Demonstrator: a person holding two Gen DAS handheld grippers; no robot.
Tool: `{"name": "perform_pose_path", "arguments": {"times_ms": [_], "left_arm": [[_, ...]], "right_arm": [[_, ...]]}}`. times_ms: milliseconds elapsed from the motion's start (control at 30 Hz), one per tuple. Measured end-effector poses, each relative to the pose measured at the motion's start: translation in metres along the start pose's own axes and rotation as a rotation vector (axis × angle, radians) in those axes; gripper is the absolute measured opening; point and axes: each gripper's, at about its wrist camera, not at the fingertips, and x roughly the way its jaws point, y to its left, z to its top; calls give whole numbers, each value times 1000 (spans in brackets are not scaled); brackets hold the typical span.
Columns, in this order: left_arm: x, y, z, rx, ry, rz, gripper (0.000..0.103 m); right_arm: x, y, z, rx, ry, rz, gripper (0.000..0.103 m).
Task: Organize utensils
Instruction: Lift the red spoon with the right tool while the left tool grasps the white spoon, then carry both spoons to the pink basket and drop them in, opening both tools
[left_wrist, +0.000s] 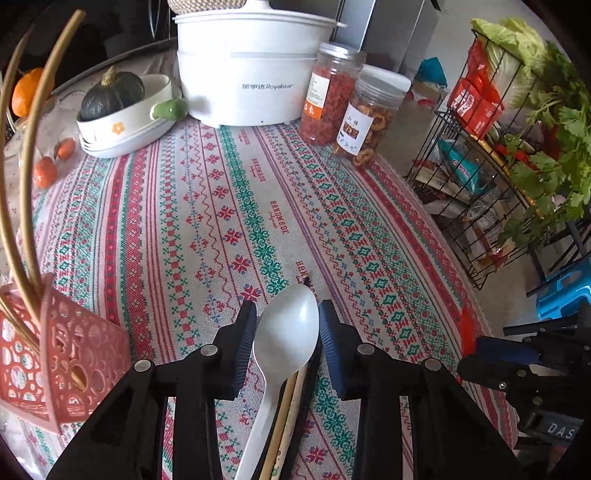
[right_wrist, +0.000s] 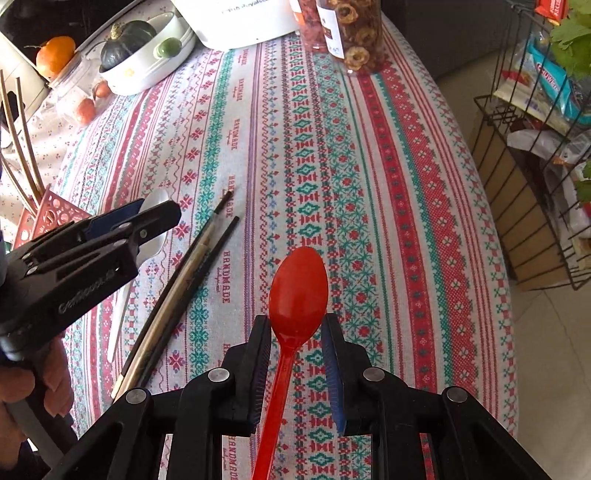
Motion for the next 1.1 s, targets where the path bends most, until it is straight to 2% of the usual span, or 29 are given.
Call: {"name": "perform_pose_path", "arguments": {"times_ms": [267,467,533,633,667,700,733,867,933,1000,1100], "left_arm": [[-98,20,-17,-10,-189,-21,37],[-161,63,-28,-77,-300,-46,37],[-175,78,-32,-104,-358,-28,37],[-185,101,-32,-164,-428,-24,37],[-187,108,-30,-192,-448,-40,37],[-188,115,-29,-219,-476,-51,37],[-189,120,-28,-240,-505,-52,37],[-188,134,-20,-278,-619,-49,37],[-187,138,-15,-295,-637,-44,37],[-185,141,-13,-307,-632,-54,37],[-185,138,-16,-269,-610,-55,37]], "right_arm": [[-26,31,0,-16,-84,52,25],[-34,61,1,-45,-127,81,25],[-35,70,1,-59,-139,82,25],[-37,84,1,-85,-159,82,24],[-37,88,2,-93,-163,83,20],[-37,93,2,-101,-165,87,9],[-38,96,3,-105,-169,88,7],[-34,109,7,-130,-180,84,6],[-30,110,10,-126,-171,86,6],[-25,105,14,-112,-156,54,6],[-8,86,24,-58,-98,17,11]]}}
